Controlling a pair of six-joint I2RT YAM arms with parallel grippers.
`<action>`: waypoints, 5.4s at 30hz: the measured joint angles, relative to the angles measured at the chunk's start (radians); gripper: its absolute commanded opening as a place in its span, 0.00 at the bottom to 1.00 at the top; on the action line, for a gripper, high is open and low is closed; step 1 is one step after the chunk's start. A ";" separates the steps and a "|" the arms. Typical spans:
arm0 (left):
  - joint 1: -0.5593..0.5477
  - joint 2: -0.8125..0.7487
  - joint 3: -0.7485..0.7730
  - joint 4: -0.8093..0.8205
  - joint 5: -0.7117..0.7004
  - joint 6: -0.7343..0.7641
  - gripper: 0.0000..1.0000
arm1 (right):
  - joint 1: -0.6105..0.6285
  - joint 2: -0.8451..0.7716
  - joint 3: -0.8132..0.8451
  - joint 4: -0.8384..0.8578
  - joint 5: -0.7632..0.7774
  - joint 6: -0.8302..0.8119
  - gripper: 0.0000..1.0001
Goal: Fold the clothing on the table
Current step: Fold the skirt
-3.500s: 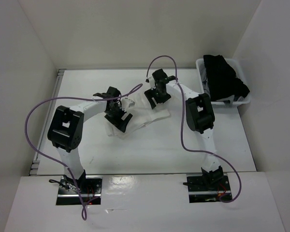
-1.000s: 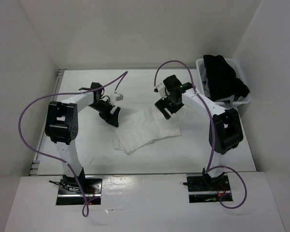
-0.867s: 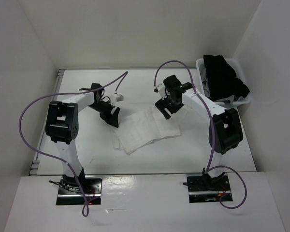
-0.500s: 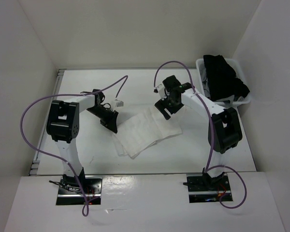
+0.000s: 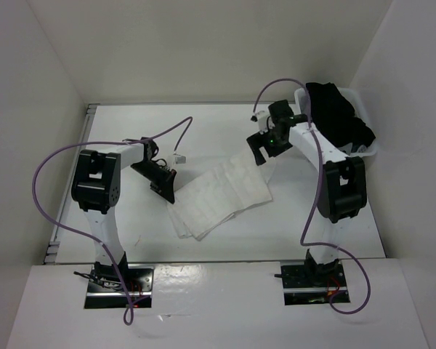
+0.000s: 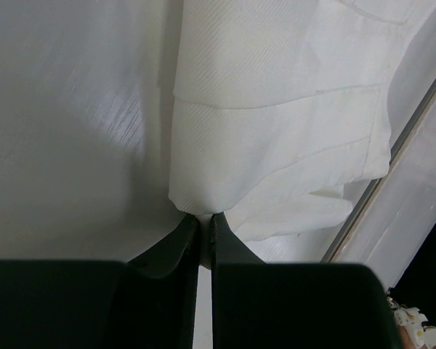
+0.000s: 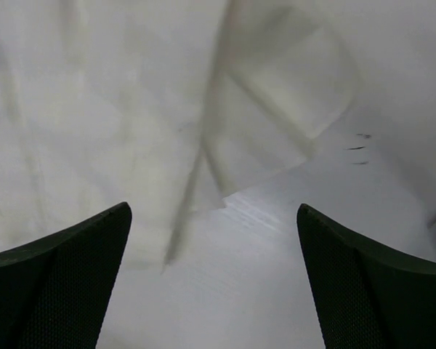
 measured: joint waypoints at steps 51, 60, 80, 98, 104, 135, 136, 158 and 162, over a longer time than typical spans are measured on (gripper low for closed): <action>-0.008 0.001 0.019 -0.006 -0.071 -0.119 0.02 | -0.326 0.552 0.468 -0.342 -0.755 -0.509 0.99; -0.008 0.000 0.016 -0.004 -0.071 -0.119 0.02 | -0.266 0.532 0.377 -0.426 -0.827 -0.541 0.96; -0.008 -0.022 -0.008 0.006 -0.082 -0.114 0.02 | -0.232 0.520 0.264 -0.373 -0.735 -0.439 0.00; -0.008 -0.026 0.005 0.016 -0.096 -0.146 0.03 | -0.127 0.256 0.340 -0.296 -0.451 -0.267 0.00; -0.008 -0.002 0.077 0.035 -0.119 -0.167 0.04 | -0.034 0.187 0.402 -0.304 -0.344 -0.247 0.00; -0.006 0.022 0.102 0.029 -0.097 -0.192 0.07 | 0.565 0.314 0.530 -0.408 -0.199 -0.217 0.00; -0.006 0.022 0.102 0.028 -0.097 -0.192 0.07 | 0.575 0.322 0.534 -0.409 -0.199 -0.216 0.00; -0.006 0.022 0.101 0.027 -0.095 -0.192 0.08 | 0.698 0.441 0.709 -0.453 -0.232 -0.170 0.56; -0.006 0.022 0.101 0.027 -0.095 -0.192 0.10 | 0.700 0.439 0.728 -0.470 -0.240 -0.175 0.59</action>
